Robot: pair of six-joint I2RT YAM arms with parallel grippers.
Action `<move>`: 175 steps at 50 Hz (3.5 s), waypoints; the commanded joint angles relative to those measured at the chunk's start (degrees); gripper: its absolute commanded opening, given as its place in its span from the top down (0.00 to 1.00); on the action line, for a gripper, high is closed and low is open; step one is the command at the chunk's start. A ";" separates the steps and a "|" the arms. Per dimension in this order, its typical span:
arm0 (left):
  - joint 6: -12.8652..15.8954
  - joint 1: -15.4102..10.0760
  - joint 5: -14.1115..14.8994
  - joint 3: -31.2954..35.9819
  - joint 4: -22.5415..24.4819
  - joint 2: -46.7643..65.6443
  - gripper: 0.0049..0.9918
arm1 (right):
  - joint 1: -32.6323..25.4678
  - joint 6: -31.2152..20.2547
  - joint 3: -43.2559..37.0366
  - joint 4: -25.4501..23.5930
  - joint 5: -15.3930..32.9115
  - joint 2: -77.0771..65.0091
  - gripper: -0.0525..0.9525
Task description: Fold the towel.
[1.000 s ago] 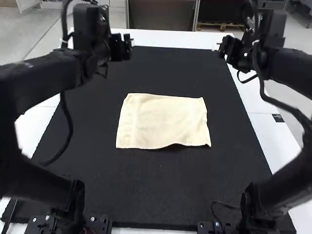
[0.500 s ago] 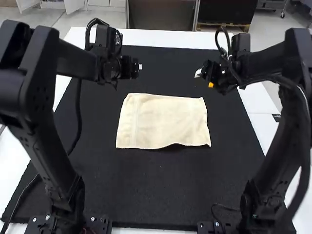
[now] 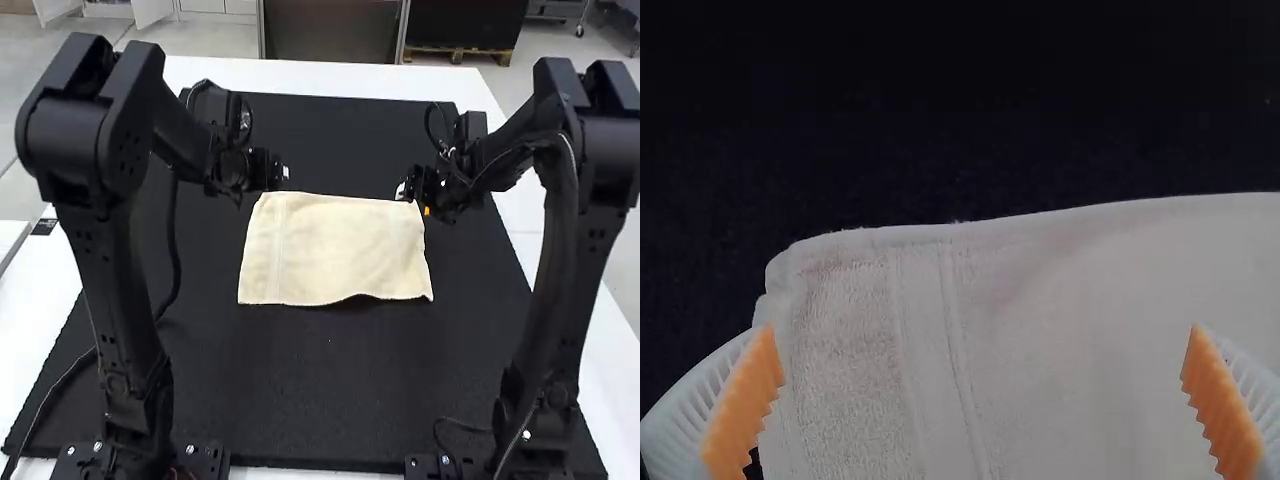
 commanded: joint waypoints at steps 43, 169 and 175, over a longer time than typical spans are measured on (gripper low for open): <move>3.88 3.95 2.41 6.57 6.05 13.29 0.09 | -1.21 -6.52 9.11 2.62 0.89 10.87 0.04; 6.43 5.18 0.04 15.97 -0.54 17.42 0.11 | -2.00 -6.52 8.41 4.47 -2.98 12.80 0.86; 5.55 5.09 0.04 15.27 -0.36 18.12 0.11 | -1.21 -6.26 8.32 4.47 -2.80 12.80 0.86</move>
